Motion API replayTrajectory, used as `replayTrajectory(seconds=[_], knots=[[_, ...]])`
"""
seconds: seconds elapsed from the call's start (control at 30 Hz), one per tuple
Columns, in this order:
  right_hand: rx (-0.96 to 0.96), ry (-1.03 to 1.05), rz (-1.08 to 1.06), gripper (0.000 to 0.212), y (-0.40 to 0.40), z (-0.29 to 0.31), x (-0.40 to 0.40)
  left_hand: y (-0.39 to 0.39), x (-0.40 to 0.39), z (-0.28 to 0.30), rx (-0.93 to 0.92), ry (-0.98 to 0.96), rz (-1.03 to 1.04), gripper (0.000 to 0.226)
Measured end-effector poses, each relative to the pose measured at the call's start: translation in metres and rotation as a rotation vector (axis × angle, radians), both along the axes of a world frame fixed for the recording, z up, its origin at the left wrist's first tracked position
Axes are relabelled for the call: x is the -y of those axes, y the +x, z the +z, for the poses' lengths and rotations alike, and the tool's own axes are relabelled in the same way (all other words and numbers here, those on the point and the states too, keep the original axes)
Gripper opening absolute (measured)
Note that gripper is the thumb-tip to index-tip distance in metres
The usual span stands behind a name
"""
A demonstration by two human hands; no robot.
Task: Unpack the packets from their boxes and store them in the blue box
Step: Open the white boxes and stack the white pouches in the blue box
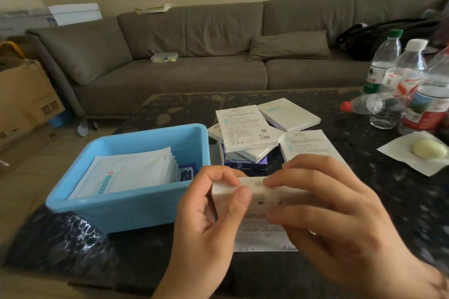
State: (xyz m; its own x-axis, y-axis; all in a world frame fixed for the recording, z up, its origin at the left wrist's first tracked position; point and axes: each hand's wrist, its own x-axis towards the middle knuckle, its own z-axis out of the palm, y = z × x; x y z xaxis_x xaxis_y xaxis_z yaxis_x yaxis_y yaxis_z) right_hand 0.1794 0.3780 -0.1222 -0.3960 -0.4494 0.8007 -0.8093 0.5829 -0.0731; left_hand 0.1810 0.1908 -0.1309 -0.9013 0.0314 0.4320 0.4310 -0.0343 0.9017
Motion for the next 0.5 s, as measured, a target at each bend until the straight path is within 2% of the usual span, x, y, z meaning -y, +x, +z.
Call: replayTrajectory(seconds=[0.1,0.17,0.23,0.33,0.5], knots=[[-0.066,0.077,-0.008,0.013,-0.002,-0.005,-0.003,0.002,-0.006,0.001,0.024,0.062,-0.007,0.033],[-0.081,0.085,0.017,0.015,-0.003,-0.008,-0.004,0.002,-0.009,0.001,0.027,0.072,0.009,0.033],[-0.088,0.036,0.045,0.022,-0.005,-0.011,-0.005,0.001,-0.01,0.0,0.034,0.068,0.022,0.028],[-0.138,-0.066,0.019,0.036,-0.007,-0.014,-0.008,0.0,-0.011,0.0,0.048,0.062,0.02,0.039],[-0.174,-0.115,-0.1,0.037,-0.008,-0.014,-0.004,0.0,-0.012,0.001,0.073,0.073,-0.004,0.042]])
